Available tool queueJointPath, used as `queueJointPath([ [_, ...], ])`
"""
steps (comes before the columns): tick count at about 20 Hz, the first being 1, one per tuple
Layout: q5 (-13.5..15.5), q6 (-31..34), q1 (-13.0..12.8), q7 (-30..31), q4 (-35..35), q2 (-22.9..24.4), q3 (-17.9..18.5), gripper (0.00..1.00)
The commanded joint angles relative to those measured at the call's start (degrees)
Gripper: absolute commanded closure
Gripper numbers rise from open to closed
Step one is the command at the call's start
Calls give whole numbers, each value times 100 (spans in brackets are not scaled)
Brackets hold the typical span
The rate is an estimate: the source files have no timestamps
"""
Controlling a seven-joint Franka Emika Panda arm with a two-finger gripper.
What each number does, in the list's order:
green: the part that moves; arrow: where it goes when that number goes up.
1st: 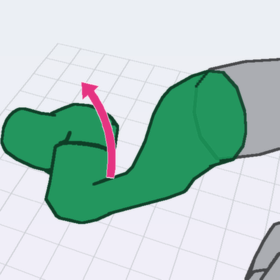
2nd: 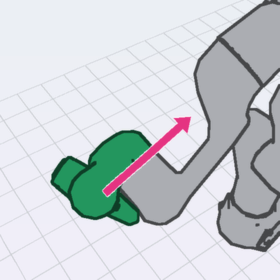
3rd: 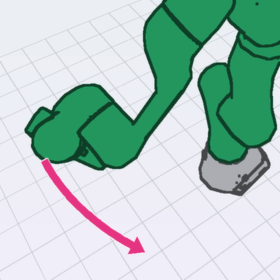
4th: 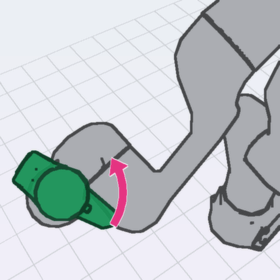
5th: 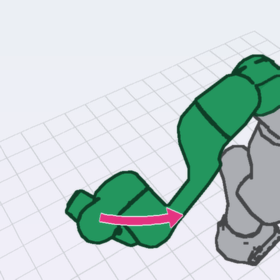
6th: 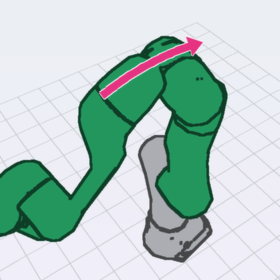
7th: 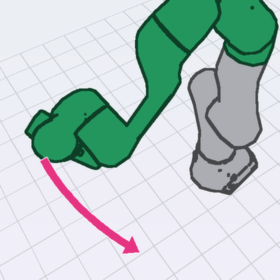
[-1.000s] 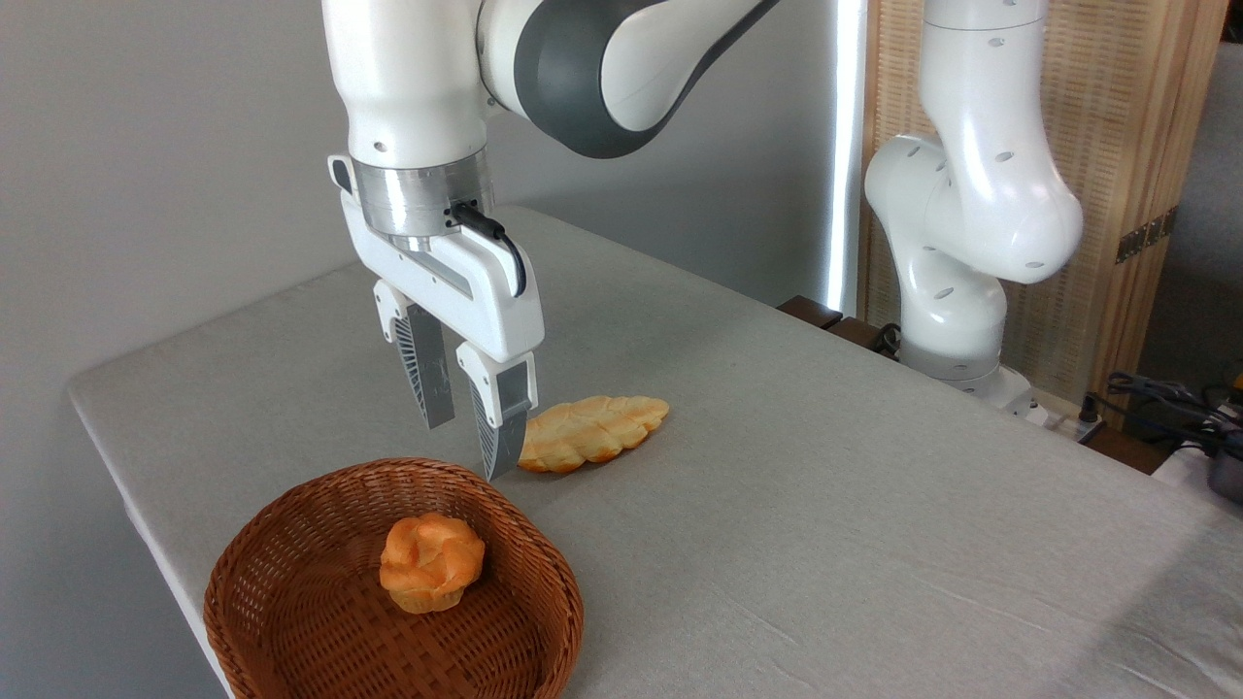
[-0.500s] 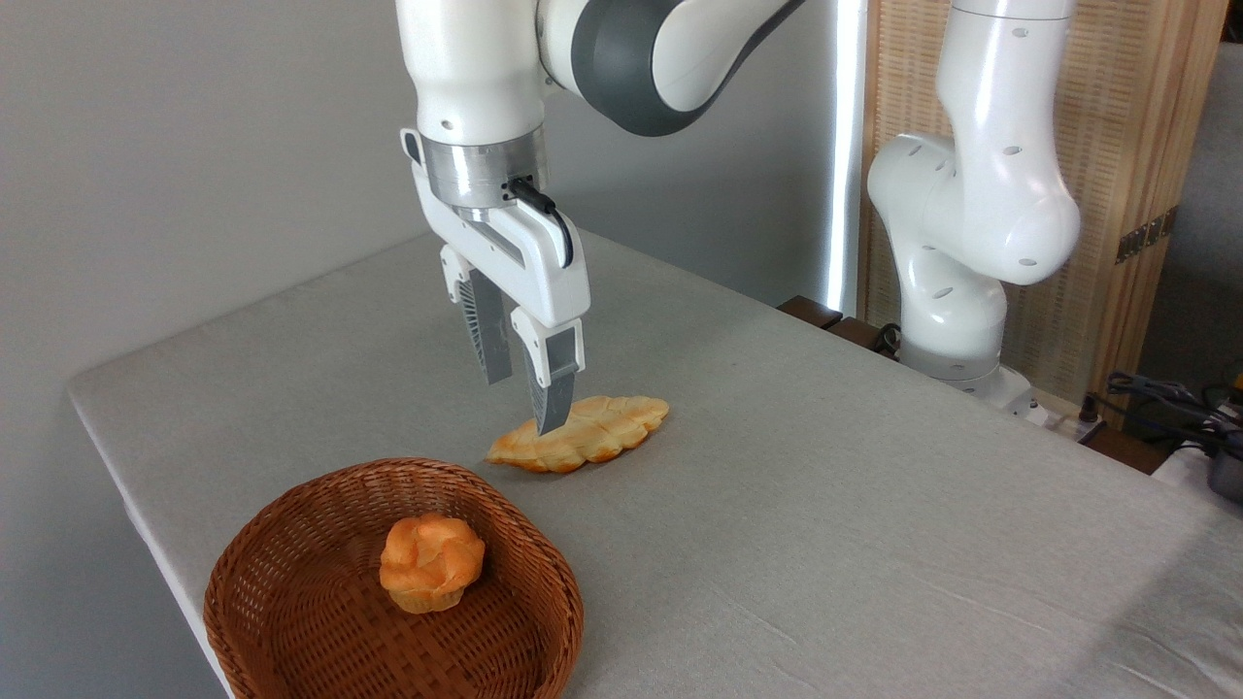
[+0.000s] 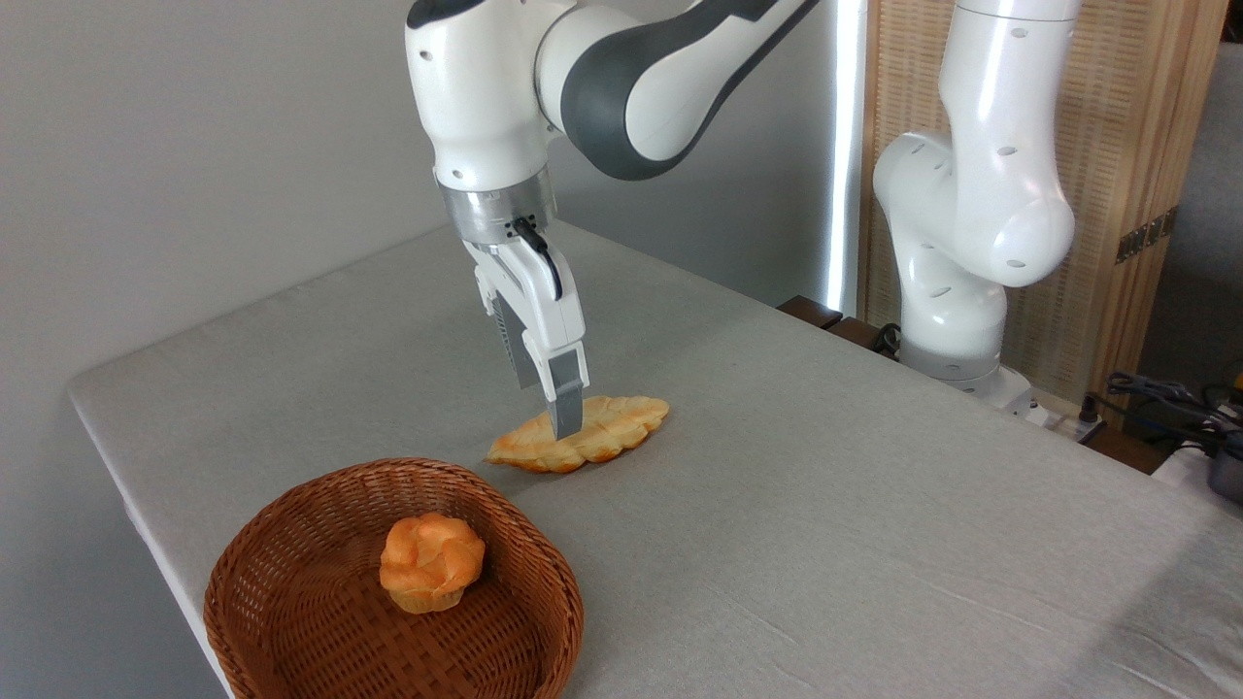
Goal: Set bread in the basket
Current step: 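Move the open gripper over the flat bread slice and lower it, then close the gripper on the middle of the bread slice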
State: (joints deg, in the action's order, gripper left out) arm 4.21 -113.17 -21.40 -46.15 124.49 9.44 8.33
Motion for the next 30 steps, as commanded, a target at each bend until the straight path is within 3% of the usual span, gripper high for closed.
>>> queueJointPath([
  [1,-69,-118,-49,-218,146,-12,46,0],
  [8,-69,-249,-181,-351,146,-372,46,0],
  [18,-69,-302,-251,-351,146,-469,46,0],
  [22,-139,-302,-251,-447,146,-469,46,41],
  [23,-209,-302,-251,-465,146,-478,46,47],
  [30,-219,-302,-251,-465,146,-505,46,49],
])
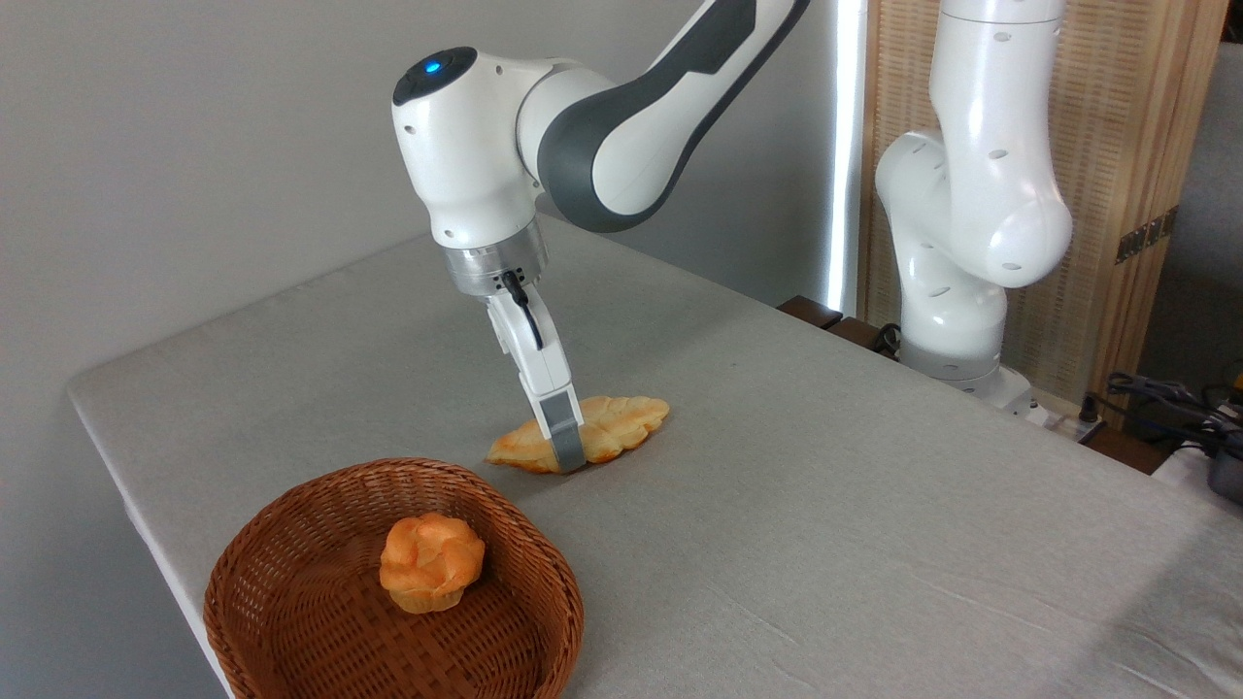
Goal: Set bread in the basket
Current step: 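Close the gripper on the middle of the bread slice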
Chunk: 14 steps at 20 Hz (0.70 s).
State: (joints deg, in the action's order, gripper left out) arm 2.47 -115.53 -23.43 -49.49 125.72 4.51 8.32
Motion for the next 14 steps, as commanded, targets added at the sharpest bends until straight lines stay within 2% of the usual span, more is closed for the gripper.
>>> queueJointPath([
  [1,-45,-66,-48,-131,22,-12,47,49],
  [7,-45,-57,-48,-122,-4,15,38,48],
  [14,-27,381,-48,-105,-241,410,29,48],
])
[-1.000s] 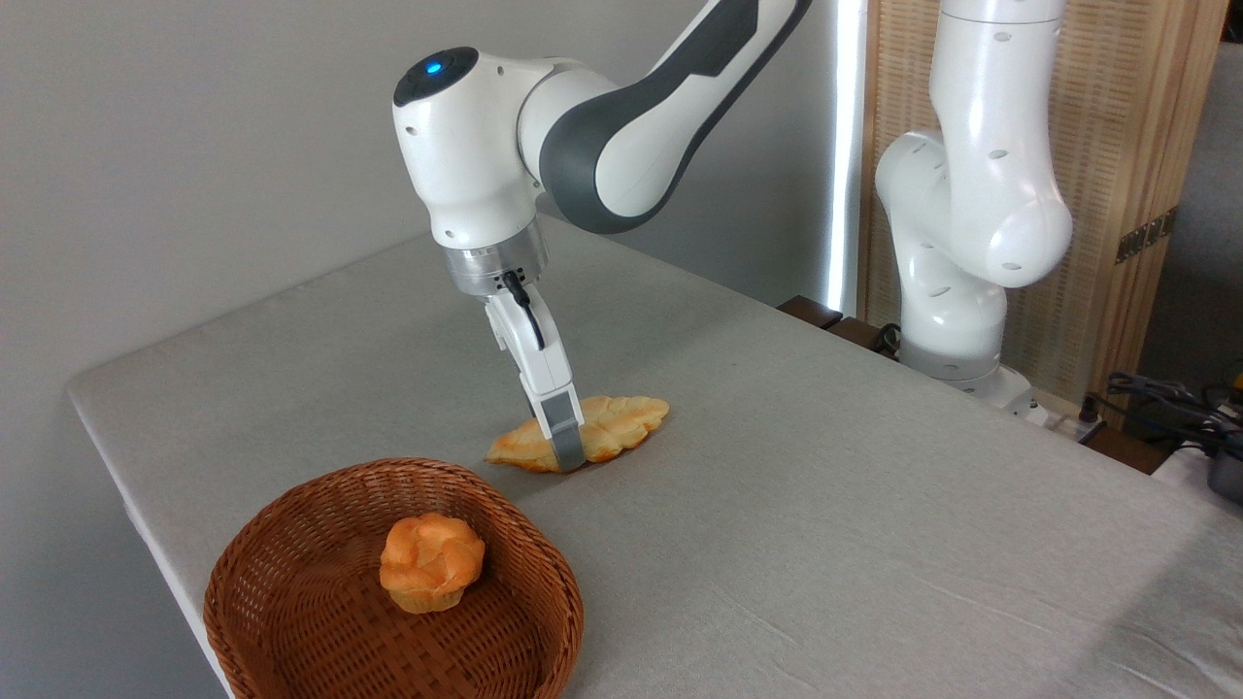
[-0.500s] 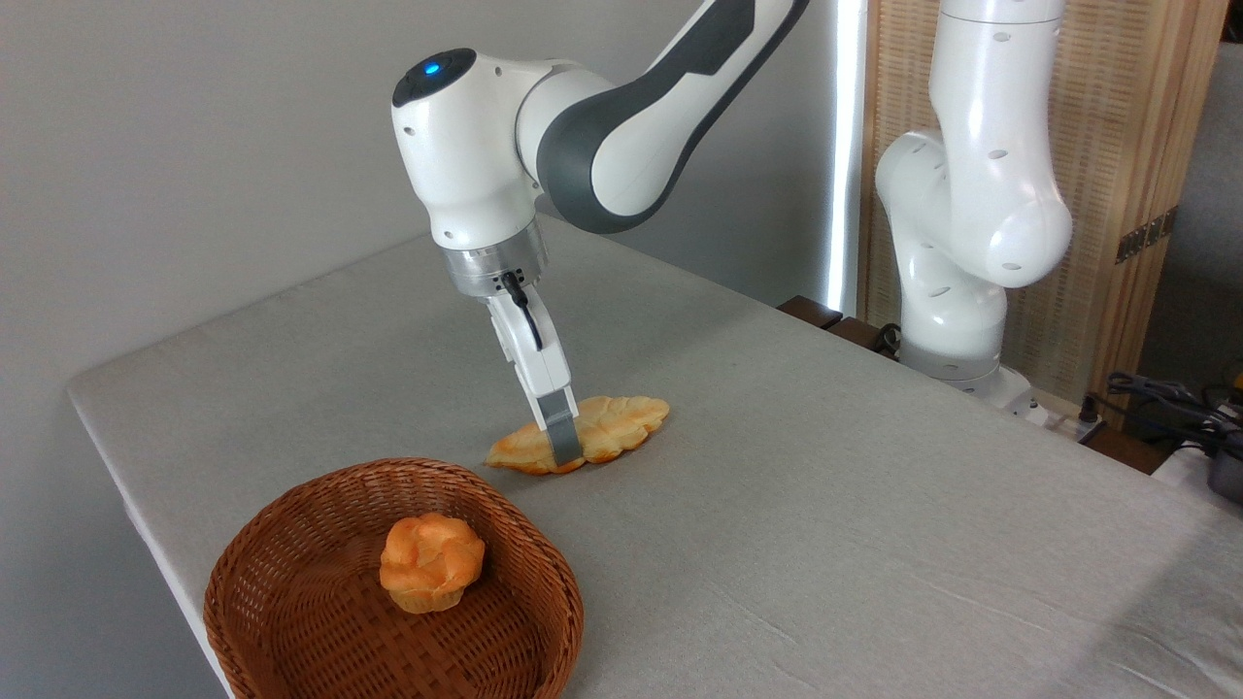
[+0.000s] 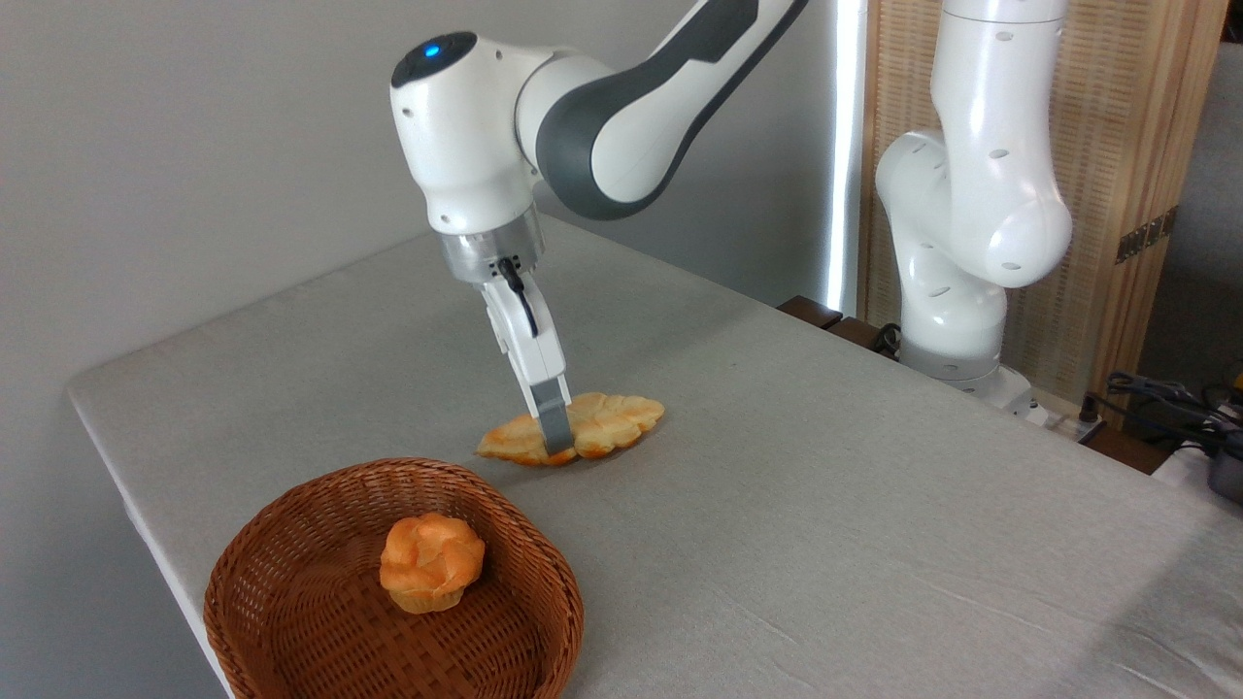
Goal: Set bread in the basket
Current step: 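Close the gripper on the middle of the bread slice, then lift the bread slice and carry it over the woven basket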
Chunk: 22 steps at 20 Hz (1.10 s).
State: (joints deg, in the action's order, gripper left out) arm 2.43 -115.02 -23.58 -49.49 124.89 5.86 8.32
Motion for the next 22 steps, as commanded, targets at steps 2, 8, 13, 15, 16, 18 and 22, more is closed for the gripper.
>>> queueJointPath([
  [2,30,427,-33,-96,-324,275,29,48],
  [8,126,130,125,-96,-1028,144,108,47],
  [13,496,-643,564,-69,-1247,-49,108,47],
  [15,574,-1091,609,-69,-1458,-313,143,47],
  [16,662,-1284,600,-69,-1563,-444,283,47],
  [18,846,-1584,600,-69,-1687,-647,363,47],
  [22,935,-1892,600,-69,-1688,-884,433,16],
])
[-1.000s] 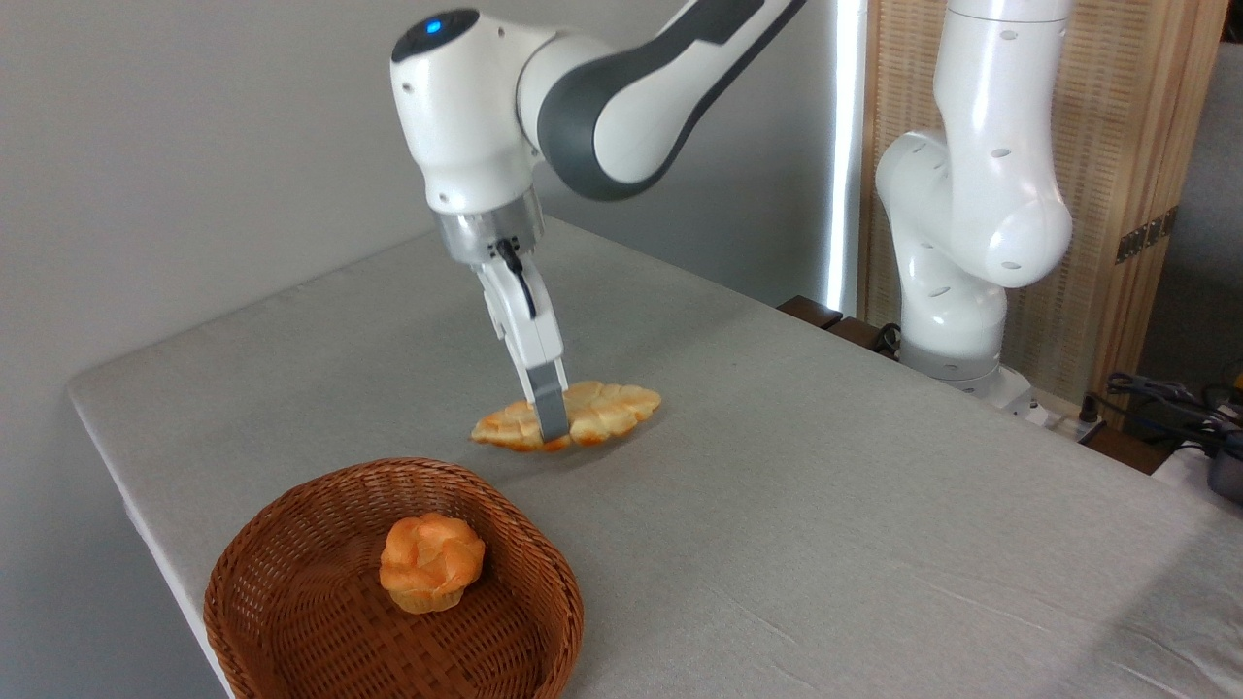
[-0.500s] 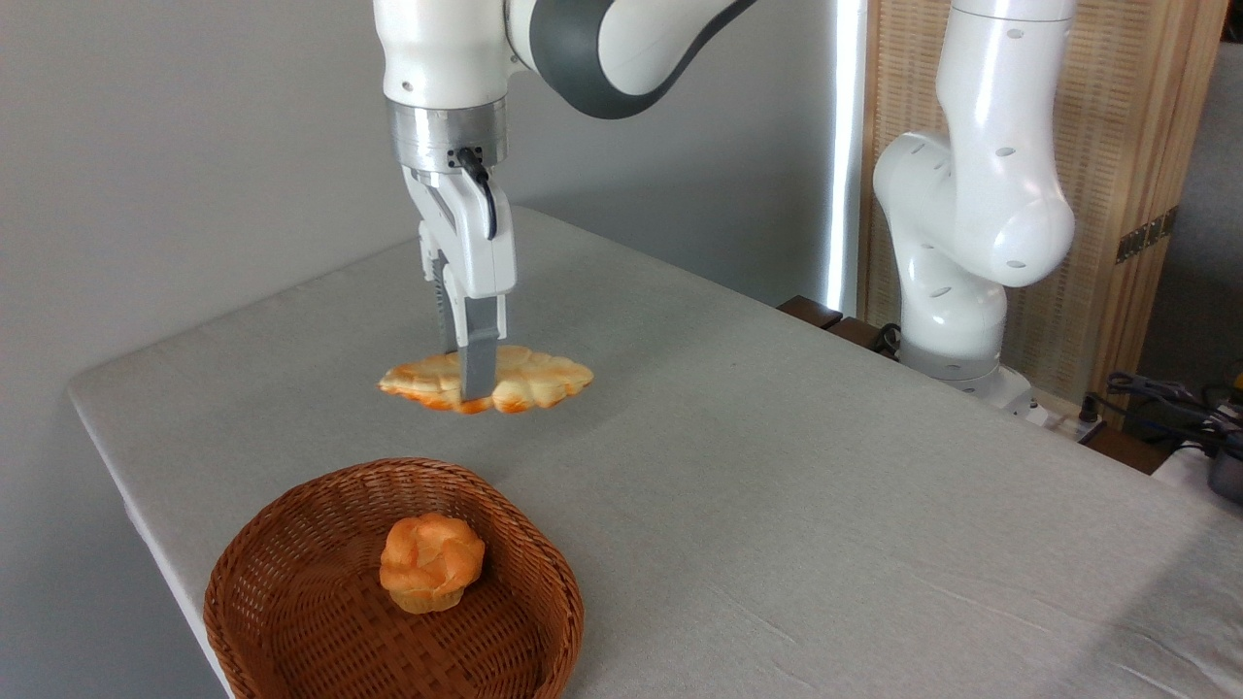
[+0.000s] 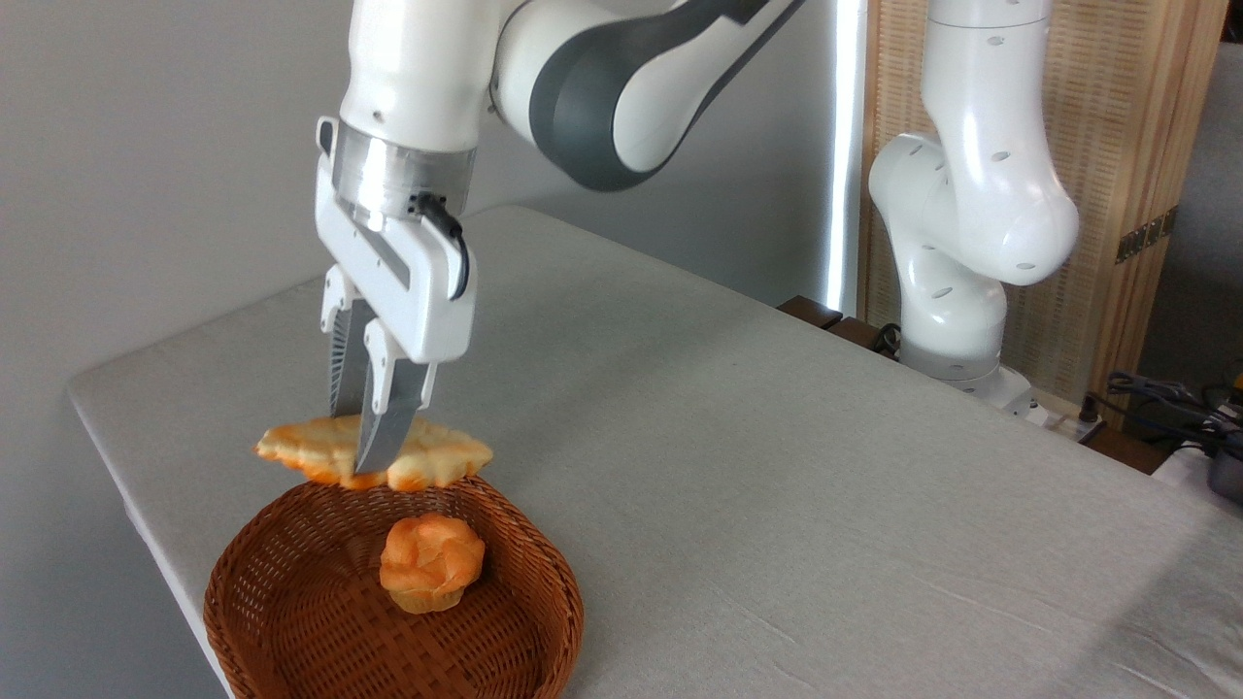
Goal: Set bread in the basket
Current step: 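Lift the bread slice and carry it over the woven basket, then lower the bread slice into the basket beside the bun and release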
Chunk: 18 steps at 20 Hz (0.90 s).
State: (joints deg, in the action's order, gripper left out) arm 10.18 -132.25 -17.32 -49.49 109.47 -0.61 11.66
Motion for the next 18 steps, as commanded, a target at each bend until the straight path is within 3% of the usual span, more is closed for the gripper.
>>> queueJointPath([
  [1,159,-196,-26,-70,-154,-282,108,7],
  [2,159,-222,-26,-61,-146,-325,108,0],
  [6,151,-240,-26,-70,-146,-545,108,0],
  [18,159,-240,-26,-52,-216,-554,108,0],
])
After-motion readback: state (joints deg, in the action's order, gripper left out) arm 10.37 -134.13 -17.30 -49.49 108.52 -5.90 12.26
